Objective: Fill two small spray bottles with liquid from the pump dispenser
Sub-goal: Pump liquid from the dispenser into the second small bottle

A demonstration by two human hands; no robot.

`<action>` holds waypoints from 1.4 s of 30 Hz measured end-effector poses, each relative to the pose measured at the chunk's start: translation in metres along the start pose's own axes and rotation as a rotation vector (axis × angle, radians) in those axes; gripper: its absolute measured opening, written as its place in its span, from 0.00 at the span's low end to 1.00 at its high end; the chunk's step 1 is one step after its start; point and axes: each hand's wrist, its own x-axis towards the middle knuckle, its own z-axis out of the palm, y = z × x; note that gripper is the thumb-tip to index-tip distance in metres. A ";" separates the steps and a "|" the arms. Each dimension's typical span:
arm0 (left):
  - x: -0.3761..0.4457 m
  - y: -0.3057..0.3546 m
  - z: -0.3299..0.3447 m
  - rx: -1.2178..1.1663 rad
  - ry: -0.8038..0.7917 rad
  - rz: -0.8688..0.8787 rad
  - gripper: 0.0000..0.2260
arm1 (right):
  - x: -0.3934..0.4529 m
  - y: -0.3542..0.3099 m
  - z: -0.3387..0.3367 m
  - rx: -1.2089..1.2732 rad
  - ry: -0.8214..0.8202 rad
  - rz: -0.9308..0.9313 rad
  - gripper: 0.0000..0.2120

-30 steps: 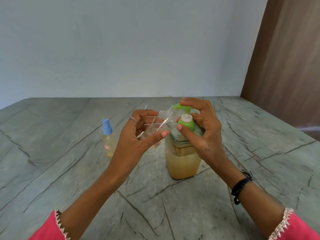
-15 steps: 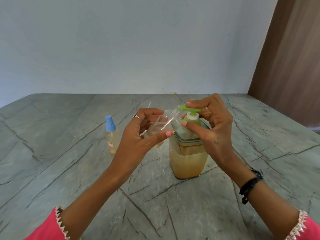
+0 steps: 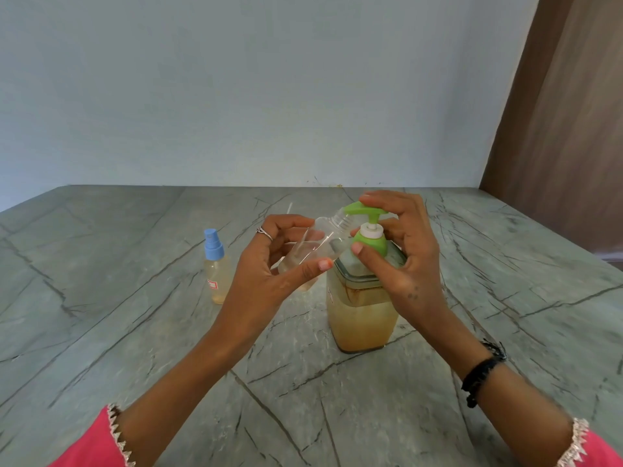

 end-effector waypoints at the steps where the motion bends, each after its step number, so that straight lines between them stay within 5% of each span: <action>1: 0.000 0.000 0.000 -0.005 0.000 -0.002 0.19 | 0.000 0.000 0.000 0.006 -0.003 0.012 0.22; 10: 0.000 0.000 0.000 -0.011 0.009 0.002 0.19 | 0.002 -0.005 -0.006 0.068 -0.162 0.178 0.27; 24: 0.000 0.001 -0.002 0.024 -0.006 0.018 0.18 | 0.011 -0.006 -0.003 0.272 -0.048 0.318 0.16; 42: 0.000 0.001 -0.001 -0.003 0.002 0.010 0.18 | 0.003 -0.005 -0.006 0.136 -0.134 0.194 0.22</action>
